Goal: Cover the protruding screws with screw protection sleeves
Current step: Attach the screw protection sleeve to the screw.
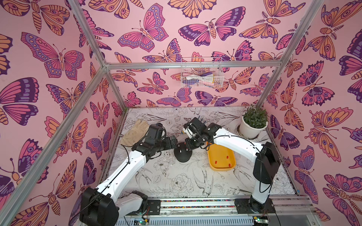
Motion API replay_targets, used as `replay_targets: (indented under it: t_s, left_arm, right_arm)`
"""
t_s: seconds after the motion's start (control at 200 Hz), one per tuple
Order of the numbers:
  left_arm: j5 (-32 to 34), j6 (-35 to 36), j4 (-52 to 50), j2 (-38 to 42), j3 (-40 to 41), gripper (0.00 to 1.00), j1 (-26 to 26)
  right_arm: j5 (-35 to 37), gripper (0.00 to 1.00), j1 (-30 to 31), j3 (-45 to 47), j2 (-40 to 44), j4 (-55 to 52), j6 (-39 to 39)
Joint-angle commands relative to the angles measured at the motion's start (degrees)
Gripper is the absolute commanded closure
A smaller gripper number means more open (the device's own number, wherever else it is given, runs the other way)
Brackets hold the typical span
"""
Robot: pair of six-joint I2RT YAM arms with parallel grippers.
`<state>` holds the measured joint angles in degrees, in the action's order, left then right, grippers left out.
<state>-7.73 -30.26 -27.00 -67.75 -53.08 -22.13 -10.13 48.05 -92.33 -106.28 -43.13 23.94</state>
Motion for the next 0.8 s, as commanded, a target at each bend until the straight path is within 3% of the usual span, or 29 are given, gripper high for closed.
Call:
replay_targets:
  t_s: [0.0, 0.796]
  left_arm:
    - [-0.6, 0.7, 0.3, 0.5, 0.8, 0.00, 0.3]
    - [-0.7, 0.8, 0.3, 0.5, 0.9, 0.00, 0.3]
  right_arm:
    - [0.2, 0.91, 0.4, -2.0, -1.4, -1.6, -0.3]
    - [0.1, 0.91, 0.4, -2.7, -1.7, -2.0, -0.5]
